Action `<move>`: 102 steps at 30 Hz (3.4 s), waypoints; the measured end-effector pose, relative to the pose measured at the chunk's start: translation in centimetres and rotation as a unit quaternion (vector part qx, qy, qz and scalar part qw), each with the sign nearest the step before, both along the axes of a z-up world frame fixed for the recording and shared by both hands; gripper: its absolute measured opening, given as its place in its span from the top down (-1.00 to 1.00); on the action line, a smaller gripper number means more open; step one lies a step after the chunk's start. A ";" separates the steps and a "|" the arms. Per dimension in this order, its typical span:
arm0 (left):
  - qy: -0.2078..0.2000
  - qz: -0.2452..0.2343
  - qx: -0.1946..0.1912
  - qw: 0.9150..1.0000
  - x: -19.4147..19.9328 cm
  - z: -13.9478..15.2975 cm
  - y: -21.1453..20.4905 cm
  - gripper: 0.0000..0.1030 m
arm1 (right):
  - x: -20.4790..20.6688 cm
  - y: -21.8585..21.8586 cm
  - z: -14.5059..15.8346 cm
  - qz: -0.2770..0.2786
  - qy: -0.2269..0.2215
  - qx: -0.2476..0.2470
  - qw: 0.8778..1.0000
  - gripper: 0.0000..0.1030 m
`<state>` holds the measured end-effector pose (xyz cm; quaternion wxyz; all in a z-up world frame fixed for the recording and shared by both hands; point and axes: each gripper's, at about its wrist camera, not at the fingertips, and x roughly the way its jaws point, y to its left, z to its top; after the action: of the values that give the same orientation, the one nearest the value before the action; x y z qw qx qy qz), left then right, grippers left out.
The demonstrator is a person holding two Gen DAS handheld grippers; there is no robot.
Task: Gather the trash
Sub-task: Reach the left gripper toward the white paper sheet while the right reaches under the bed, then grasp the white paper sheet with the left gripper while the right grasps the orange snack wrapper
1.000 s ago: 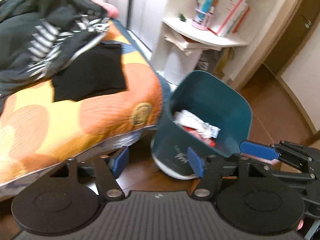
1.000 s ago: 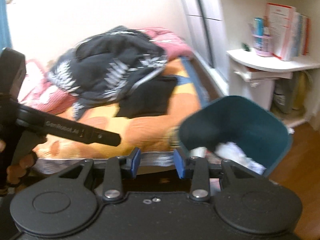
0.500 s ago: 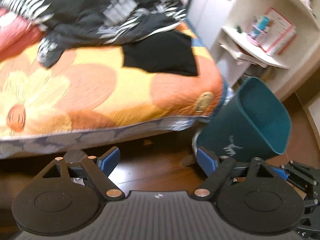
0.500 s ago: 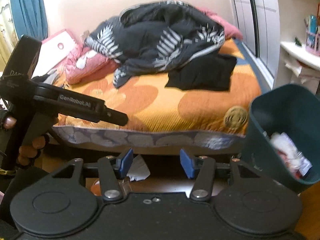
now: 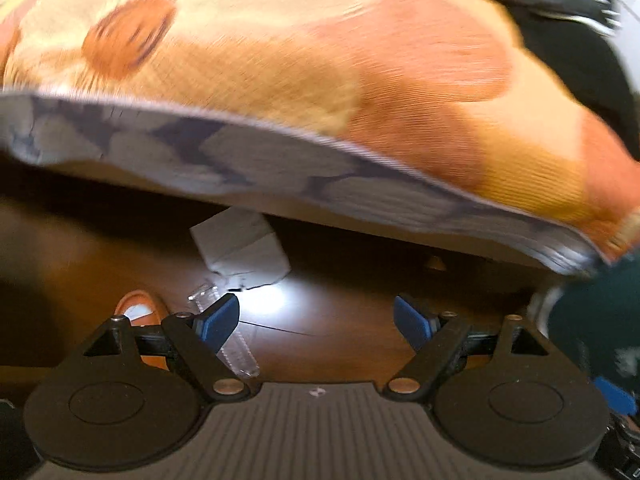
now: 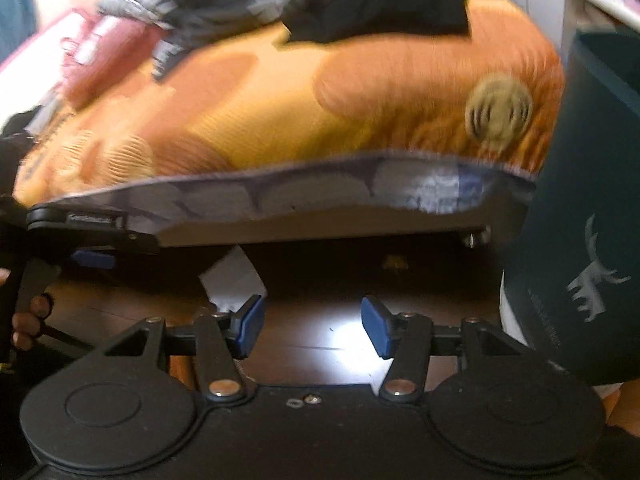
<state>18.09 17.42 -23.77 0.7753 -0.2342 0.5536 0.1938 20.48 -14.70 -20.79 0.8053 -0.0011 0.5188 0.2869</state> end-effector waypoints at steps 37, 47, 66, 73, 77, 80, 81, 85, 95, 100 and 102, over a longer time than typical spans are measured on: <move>0.174 0.026 0.072 0.982 7.5 -29.2 2.5 -0.64 | 14.0 6.6 -27.4 -0.106 0.002 -0.082 0.991 -0.02; 0.162 0.028 0.077 0.983 8.0 -31.5 4.2 -0.67 | 14.8 8.1 -29.3 -0.057 -0.043 -0.097 0.993 -0.02; 0.168 0.167 0.047 0.970 4.4 -31.5 5.8 -0.57 | 15.6 7.0 -31.8 -0.077 -0.033 -0.096 0.992 0.03; 0.140 0.266 -0.002 0.954 3.5 -32.1 8.1 -0.60 | 15.4 7.4 -31.9 -0.087 -0.041 -0.098 0.991 0.03; 0.120 0.265 -0.019 0.956 3.8 -32.0 8.2 -0.33 | 15.4 7.9 -32.3 -0.086 -0.034 -0.105 0.990 0.10; 0.118 0.256 -0.026 0.959 3.8 -31.6 8.3 0.02 | 15.4 7.7 -32.1 -0.085 -0.024 -0.108 0.990 0.12; 0.119 0.255 -0.027 0.959 3.6 -31.4 8.4 0.28 | 15.3 7.6 -32.0 -0.083 -0.022 -0.108 0.990 0.12; 0.150 0.220 -0.026 0.964 4.7 -31.4 7.5 0.69 | 14.4 7.1 -31.3 -0.068 -0.023 -0.110 0.991 0.14; 0.218 0.098 0.020 0.971 2.3 -31.0 2.9 0.90 | 11.5 5.9 -28.4 -0.038 -0.009 -0.098 0.994 0.16; 0.186 -0.022 0.100 0.977 4.1 -29.6 0.3 0.90 | 10.2 6.5 -26.3 -0.003 -0.015 -0.092 0.996 0.19; 0.180 -0.068 0.117 0.974 4.8 -29.5 -0.3 0.89 | 9.7 6.8 -25.2 0.015 -0.013 -0.093 0.995 0.19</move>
<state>22.86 17.16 -53.28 0.6965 -0.0651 0.6719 0.2434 30.18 -7.94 -45.97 0.8040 -0.0880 0.5325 0.2496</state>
